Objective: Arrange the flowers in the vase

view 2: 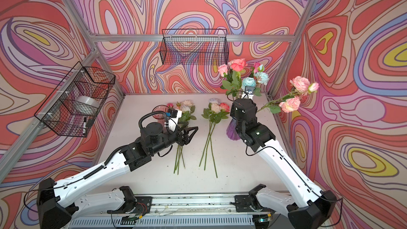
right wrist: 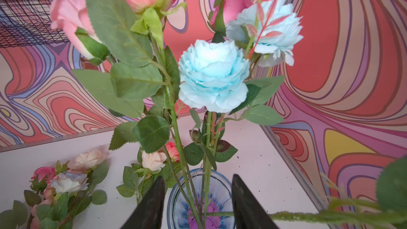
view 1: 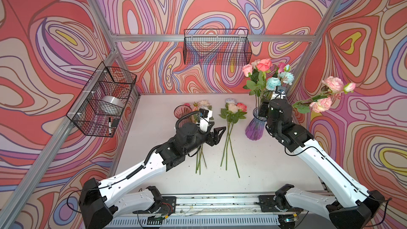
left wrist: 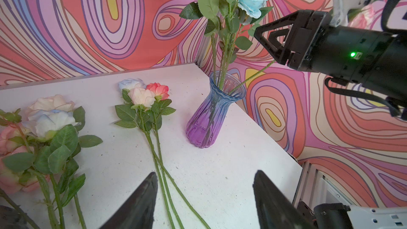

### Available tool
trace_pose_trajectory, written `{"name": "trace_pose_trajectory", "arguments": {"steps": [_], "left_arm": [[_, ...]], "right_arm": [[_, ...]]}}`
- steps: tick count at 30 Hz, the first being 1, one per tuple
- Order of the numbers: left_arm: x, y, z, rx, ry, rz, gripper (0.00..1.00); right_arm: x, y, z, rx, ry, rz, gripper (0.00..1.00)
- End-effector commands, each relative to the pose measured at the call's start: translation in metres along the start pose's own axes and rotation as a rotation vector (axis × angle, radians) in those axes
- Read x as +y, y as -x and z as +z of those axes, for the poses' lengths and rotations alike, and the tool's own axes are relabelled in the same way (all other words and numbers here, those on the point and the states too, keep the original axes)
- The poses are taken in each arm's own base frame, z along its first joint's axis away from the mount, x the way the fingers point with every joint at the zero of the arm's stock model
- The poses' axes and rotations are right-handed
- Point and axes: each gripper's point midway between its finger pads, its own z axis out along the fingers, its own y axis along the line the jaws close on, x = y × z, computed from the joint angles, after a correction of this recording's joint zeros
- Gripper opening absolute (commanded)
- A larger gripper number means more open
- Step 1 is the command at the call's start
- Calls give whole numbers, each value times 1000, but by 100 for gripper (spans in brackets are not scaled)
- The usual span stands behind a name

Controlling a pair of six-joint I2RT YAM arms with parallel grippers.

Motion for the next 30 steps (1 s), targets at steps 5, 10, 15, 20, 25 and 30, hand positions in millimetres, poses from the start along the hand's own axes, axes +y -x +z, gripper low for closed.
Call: {"name": "trace_pose_trajectory", "arguments": {"steps": [5, 10, 15, 20, 25, 30], "left_arm": [[2, -3, 3, 12, 8, -5, 69], [7, -7, 8, 34, 41, -1, 69], [18, -16, 17, 86, 105, -3, 67], [39, -30, 28, 164, 227, -5, 64], [61, -48, 39, 254, 319, -56, 60], [106, -73, 44, 371, 486, -165, 58]], "right_arm": [[16, 17, -6, -4, 95, 12, 48], [35, 22, -18, 22, 210, 22, 45], [62, 11, -29, 74, 308, -10, 40], [90, -22, -34, 161, 375, -62, 29], [111, -69, -33, 264, 417, -73, 23], [120, -107, -26, 341, 429, -66, 22]]}}
